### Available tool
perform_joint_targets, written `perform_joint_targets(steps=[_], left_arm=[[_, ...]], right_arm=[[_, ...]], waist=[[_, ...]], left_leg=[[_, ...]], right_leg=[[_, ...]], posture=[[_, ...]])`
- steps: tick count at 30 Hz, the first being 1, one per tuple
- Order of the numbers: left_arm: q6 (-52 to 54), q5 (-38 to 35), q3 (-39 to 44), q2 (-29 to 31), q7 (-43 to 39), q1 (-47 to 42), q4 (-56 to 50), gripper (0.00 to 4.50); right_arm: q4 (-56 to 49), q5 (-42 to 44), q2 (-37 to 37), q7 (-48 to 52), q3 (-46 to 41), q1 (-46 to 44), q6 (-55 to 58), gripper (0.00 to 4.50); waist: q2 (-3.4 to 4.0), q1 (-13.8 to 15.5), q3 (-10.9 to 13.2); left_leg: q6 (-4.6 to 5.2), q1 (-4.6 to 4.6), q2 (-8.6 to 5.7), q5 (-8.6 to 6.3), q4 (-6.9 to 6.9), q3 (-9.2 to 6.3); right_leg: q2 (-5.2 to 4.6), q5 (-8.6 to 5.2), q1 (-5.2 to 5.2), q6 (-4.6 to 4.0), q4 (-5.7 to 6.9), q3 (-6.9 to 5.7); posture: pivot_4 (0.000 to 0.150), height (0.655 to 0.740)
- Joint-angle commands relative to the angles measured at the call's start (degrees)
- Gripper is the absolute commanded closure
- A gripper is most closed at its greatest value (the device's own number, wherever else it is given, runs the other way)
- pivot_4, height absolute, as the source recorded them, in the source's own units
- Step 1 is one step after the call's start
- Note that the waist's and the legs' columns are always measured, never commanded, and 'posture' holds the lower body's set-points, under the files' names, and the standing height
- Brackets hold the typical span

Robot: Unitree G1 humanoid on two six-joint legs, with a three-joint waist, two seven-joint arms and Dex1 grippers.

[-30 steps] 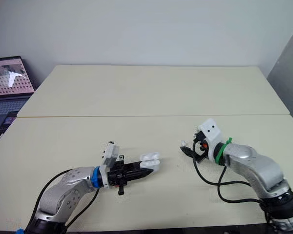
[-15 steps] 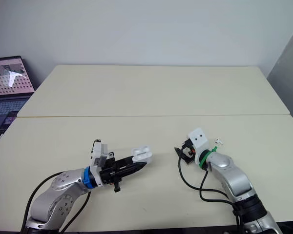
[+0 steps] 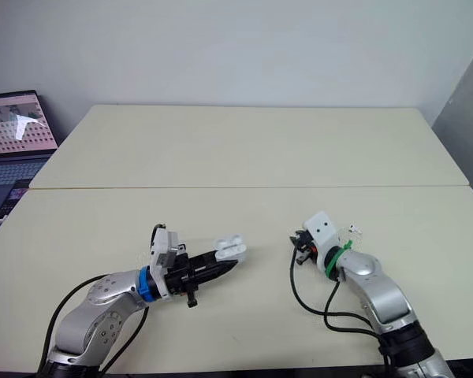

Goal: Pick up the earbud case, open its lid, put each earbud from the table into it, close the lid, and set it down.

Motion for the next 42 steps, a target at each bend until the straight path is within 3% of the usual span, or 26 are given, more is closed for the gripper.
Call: perform_joint_targets(steps=[1, 6, 12, 18, 25, 34, 42], left_arm=[[-1.4, 0.0, -0.2, 0.1, -0.8, -0.8, -1.3, 3.72], [-1.2, -0.3, -1.6, 0.9, -2.7, -1.4, -2.4, 3.72], [-1.3, 0.0, -3.2, 1.7, -4.4, -2.1, -3.5, 3.72], [-1.3, 0.4, -4.5, 2.6, -5.4, -2.1, -4.8, 3.72], [-1.3, 1.0, -5.5, 2.5, -5.4, -2.6, -5.0, 3.72], [-1.8, 1.7, -6.3, 2.3, -6.0, -3.6, -3.6, 3.72], [-2.3, 1.9, -6.3, 2.5, -7.2, -5.0, -1.9, 3.72]], right_arm=[[-6.3, 4.0, -4.3, 8.4, -3.9, 1.7, -2.4, 4.07], [-7.6, 4.6, -19.7, 28.5, -5.6, 7.8, -13.1, 4.07], [2.4, 3.5, -28.9, 45.4, -7.0, 10.4, -29.4, 4.07], [13.1, -1.7, -31.2, 53.9, -4.6, 6.4, -42.3, 4.07], [15.6, -0.1, -30.1, 58.4, -4.1, 4.0, -41.0, 4.07], [15.7, -3.3, -30.9, 56.3, -4.6, 5.2, -39.7, 0.97], [-0.6, -3.2, -37.9, 53.1, -7.3, 9.7, -24.6, 0.97]], waist=[[0.00, 0.0, 0.0], [0.02, 0.1, 0.0], [0.00, -0.1, 0.0], [0.00, -0.1, 0.0], [0.00, 0.0, 0.0], [0.01, 0.0, 0.0], [0.04, 0.2, 0.0]], left_leg=[[0.00, 0.00, 0.00, 0.00, 0.00, 0.00], [0.02, 0.00, -0.01, -0.01, 0.01, 0.00], [0.02, 0.15, 0.03, -0.01, 0.00, 0.05], [0.02, 0.17, 0.06, -0.01, 0.04, 0.11], [0.01, 0.15, 0.07, -0.01, 0.09, 0.09], [0.01, 0.13, 0.06, -0.01, 0.17, 0.06], [0.01, 0.11, 0.06, -0.01, 0.24, 0.00]], right_leg=[[0.00, 0.00, 0.00, 0.00, 0.01, 0.01], [0.00, 0.00, 0.06, 0.00, -0.06, -0.05], [0.05, 0.00, 0.15, 0.00, -0.03, -0.04], [0.06, 0.01, 0.16, -0.02, -0.02, -0.02], [0.05, 0.02, 0.16, -0.03, -0.01, -0.01], [0.05, 0.02, 0.17, -0.03, 0.01, 0.00], [0.04, 0.02, 0.22, -0.03, 0.01, 0.00]], posture=[[0.150, 0.7400], [0.150, 0.7400], [0.150, 0.7400], [0.150, 0.7400], [0.150, 0.7400], [0.150, 0.7400], [0.150, 0.7400]])
